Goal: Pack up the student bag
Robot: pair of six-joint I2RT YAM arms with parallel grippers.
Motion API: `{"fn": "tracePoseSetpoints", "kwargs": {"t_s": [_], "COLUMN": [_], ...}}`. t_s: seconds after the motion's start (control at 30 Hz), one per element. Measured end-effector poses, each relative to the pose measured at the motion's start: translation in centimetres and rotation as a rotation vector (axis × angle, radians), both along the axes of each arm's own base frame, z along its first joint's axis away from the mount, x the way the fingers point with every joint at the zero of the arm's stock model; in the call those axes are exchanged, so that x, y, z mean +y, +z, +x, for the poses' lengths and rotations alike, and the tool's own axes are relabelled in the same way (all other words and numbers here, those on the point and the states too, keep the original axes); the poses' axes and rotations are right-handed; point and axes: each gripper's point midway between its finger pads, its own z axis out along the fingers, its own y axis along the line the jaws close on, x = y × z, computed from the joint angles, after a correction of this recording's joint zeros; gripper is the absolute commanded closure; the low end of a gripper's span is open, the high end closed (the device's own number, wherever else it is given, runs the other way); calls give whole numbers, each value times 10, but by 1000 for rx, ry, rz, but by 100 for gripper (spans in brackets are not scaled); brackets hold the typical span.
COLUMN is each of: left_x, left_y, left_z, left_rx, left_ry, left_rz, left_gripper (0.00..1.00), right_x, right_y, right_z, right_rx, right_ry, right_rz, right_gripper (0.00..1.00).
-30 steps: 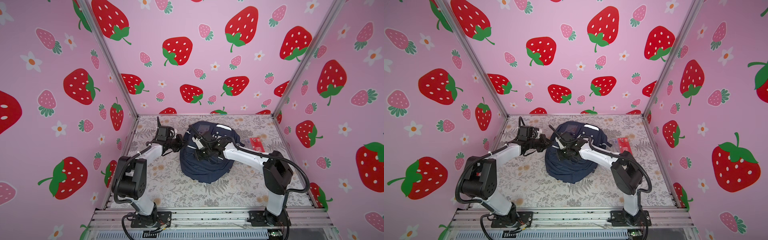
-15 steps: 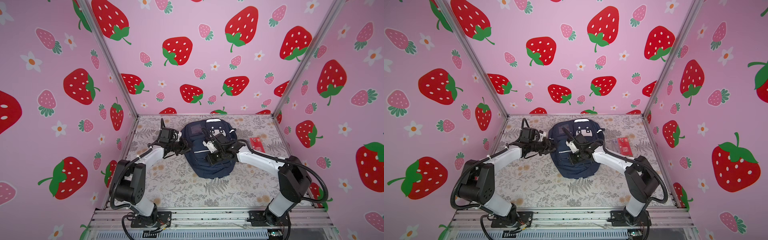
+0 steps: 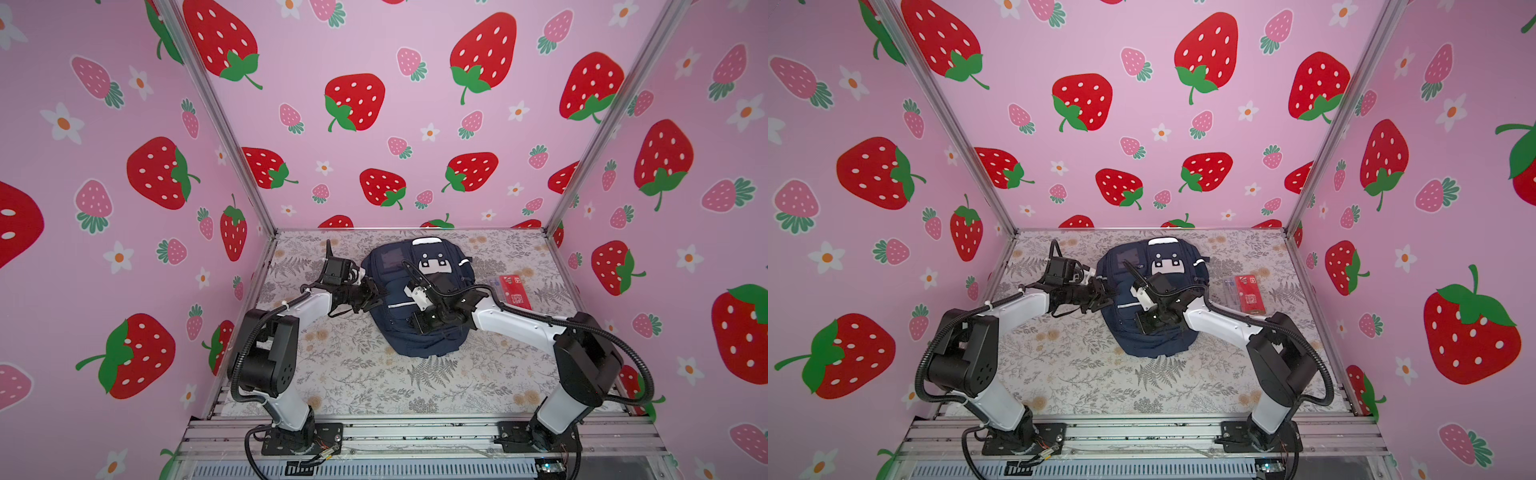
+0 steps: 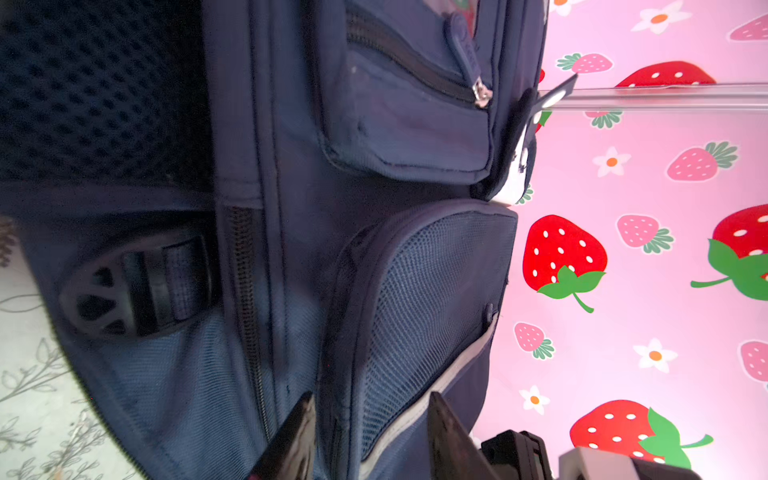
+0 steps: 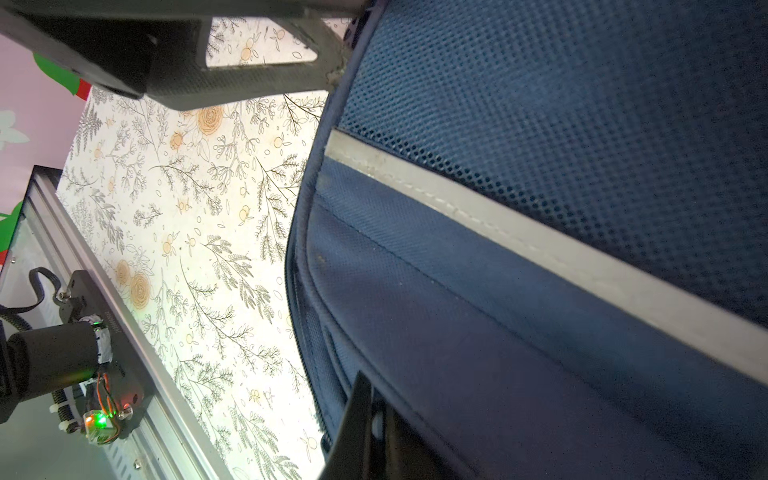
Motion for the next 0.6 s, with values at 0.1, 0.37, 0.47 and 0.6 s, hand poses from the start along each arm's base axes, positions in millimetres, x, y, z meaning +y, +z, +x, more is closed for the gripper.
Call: {"fn": "tracePoseSetpoints", "kwargs": {"t_s": [0.1,0.37,0.47,0.6], "left_x": [-7,-16,-16,-16], "left_y": [-4,-12,-11,-10], "left_z": [-1,0,0,-1], "left_rx": [11,51,51,43], "left_ry": [-11,-4,3,15], "left_rz": [-7,-27,-38,-51], "left_gripper": [65,100,100,100], "right_x": [1,5,10,21], "right_y": [0,3,4,10], "right_z": [-1,-2,-6,-11], "right_rx": [-1,-15,-28,-60], "right_ry": [-1,-20,-24,-36], "right_rz": [-1,3,-3,-10], "right_gripper": [100,100,100,100]}}
